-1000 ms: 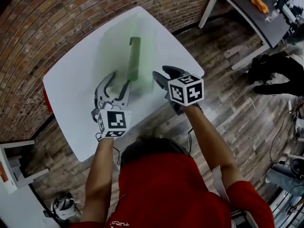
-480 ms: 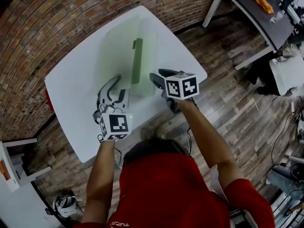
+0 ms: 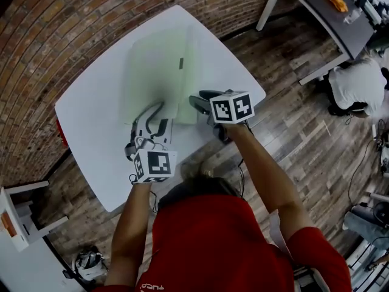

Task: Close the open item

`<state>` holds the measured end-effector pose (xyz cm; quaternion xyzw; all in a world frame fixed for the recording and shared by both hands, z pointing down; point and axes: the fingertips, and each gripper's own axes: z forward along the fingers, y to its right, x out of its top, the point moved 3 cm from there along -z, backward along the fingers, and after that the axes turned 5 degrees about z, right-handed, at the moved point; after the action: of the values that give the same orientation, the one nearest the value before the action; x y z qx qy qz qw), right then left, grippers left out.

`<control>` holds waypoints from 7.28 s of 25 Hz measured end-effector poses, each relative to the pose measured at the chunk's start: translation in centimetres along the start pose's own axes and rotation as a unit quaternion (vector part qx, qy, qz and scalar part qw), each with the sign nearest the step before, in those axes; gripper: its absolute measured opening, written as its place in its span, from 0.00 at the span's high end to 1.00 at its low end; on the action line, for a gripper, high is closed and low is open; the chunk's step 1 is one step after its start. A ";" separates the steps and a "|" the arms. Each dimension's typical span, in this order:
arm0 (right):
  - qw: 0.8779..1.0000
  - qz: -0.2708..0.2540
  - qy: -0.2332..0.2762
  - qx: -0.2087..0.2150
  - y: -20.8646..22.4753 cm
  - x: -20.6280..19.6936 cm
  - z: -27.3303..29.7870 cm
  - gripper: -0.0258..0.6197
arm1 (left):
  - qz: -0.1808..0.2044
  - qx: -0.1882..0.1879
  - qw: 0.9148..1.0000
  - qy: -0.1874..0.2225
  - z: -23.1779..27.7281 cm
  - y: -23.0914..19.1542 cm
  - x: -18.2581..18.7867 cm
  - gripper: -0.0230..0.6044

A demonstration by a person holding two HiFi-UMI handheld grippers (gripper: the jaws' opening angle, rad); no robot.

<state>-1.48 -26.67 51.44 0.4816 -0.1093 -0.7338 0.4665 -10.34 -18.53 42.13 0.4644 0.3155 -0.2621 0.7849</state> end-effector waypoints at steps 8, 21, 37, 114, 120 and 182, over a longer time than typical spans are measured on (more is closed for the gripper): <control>1.000 -0.015 0.000 0.011 -0.2 0.0 0.2 0.69 | 0.012 -0.031 0.999 -0.003 1.1 1.5 0.0 0.83; 0.997 -0.060 -0.034 0.020 -0.2 0.2 0.4 0.69 | 0.034 -0.104 0.994 -0.022 3.0 4.2 -0.8 0.83; 0.965 -0.168 -0.179 0.092 -0.1 0.3 0.3 0.69 | 0.050 -0.177 0.982 -0.039 3.9 5.4 -1.3 0.83; 0.977 -0.154 0.034 -0.146 3.7 7.5 3.1 0.66 | -0.047 -0.119 0.992 0.011 2.7 1.1 0.8 0.71; 0.963 -0.207 0.046 -0.164 2.7 8.2 2.6 0.66 | -0.109 -0.086 0.990 0.028 2.2 -1.6 0.7 0.72; 0.888 -0.330 0.312 0.068 -23.2 8.3 -16.8 0.91 | -0.230 -0.044 0.934 0.268 -10.8 -8.4 13.0 0.94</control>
<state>-2.18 -15.82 23.67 0.7245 0.1572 -0.6485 0.1730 -10.33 -14.03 23.76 0.3969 0.6235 -0.2875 0.6091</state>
